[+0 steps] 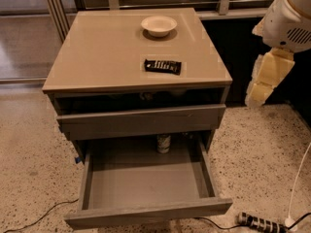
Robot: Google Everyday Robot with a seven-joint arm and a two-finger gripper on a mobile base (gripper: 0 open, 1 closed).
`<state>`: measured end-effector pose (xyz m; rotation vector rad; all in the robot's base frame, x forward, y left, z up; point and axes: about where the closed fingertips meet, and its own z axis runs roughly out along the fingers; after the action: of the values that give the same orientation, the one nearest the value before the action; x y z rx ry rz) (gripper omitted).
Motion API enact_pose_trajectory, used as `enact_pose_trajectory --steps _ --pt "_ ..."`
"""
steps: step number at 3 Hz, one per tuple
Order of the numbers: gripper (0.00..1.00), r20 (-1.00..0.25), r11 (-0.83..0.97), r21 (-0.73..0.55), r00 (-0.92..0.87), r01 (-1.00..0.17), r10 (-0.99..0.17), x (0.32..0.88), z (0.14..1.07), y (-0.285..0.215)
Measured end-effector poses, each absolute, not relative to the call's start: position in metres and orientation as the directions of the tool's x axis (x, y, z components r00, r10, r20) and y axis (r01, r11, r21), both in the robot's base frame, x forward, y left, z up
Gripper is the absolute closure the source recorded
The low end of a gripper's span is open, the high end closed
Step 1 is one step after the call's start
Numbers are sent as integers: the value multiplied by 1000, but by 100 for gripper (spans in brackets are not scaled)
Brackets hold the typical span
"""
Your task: Place rxbar chocolate into middle drawer
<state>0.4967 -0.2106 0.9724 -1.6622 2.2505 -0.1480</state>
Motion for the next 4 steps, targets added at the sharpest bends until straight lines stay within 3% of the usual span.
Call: enact_pose_trajectory --steps 2,4 --pt "0 -238 355 -316 -289 -880 -927 580 970 -206" --pt "0 -378 341 -294 -219 -893 -900 645 963 -188"
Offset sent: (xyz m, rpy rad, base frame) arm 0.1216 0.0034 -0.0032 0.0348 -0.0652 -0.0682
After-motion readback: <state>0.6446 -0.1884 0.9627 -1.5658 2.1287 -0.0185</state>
